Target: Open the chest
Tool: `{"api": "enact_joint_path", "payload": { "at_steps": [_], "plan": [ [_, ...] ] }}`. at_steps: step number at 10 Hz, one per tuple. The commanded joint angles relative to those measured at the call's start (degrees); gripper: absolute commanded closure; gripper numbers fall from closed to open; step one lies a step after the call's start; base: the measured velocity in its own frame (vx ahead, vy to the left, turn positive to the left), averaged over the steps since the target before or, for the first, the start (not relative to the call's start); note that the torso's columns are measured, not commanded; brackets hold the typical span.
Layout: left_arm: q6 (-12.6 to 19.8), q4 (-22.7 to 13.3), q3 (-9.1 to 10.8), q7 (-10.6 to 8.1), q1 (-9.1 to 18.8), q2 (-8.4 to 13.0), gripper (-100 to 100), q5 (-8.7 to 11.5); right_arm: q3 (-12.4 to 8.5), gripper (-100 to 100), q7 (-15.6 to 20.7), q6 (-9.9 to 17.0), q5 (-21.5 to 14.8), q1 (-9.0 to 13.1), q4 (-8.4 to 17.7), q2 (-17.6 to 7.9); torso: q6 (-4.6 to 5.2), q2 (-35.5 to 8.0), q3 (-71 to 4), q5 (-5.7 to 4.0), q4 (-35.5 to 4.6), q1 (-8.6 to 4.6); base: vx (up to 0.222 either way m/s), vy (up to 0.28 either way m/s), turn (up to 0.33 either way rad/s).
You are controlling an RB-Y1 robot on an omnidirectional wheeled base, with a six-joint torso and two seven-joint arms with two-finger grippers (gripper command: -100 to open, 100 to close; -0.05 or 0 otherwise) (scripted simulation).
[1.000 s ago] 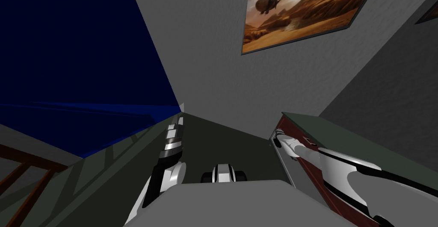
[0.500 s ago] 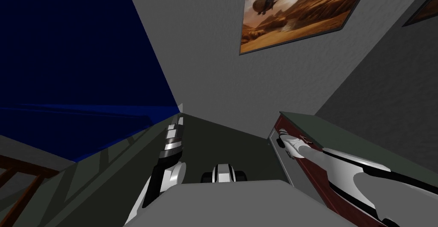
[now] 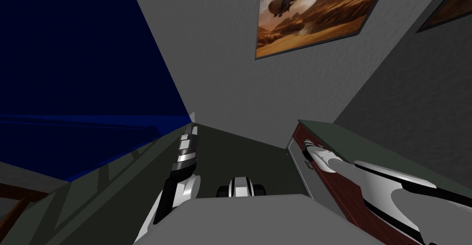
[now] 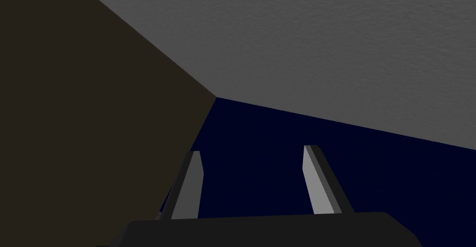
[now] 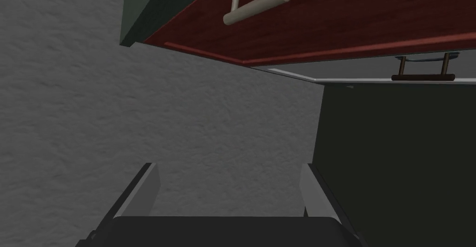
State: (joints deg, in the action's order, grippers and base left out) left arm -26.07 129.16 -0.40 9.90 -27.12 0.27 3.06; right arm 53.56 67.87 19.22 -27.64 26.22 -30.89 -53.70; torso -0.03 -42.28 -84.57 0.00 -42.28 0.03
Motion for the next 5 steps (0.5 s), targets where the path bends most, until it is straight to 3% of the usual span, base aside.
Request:
{"api": "enact_joint_path", "payload": {
  "at_steps": [1,5],
  "plan": [
    [0.00,0.00,0.00,0.00,0.00,0.00,0,0.00,0.23,-100,-0.17,-2.66,-0.12,-0.05,1.55,-0.70,0.02,0.00,0.00,0.01,0.00,0.00,0.005,-0.019,-0.063],
    [0.00,0.00,0.00,0.00,0.00,0.00,0,0.00,0.61,-100,0.53,-5.15,0.81,-0.63,1.90,-2.25,0.02,0.00,0.00,-0.01,0.00,-0.04,0.007,-0.024,-0.048]
  ]
}}
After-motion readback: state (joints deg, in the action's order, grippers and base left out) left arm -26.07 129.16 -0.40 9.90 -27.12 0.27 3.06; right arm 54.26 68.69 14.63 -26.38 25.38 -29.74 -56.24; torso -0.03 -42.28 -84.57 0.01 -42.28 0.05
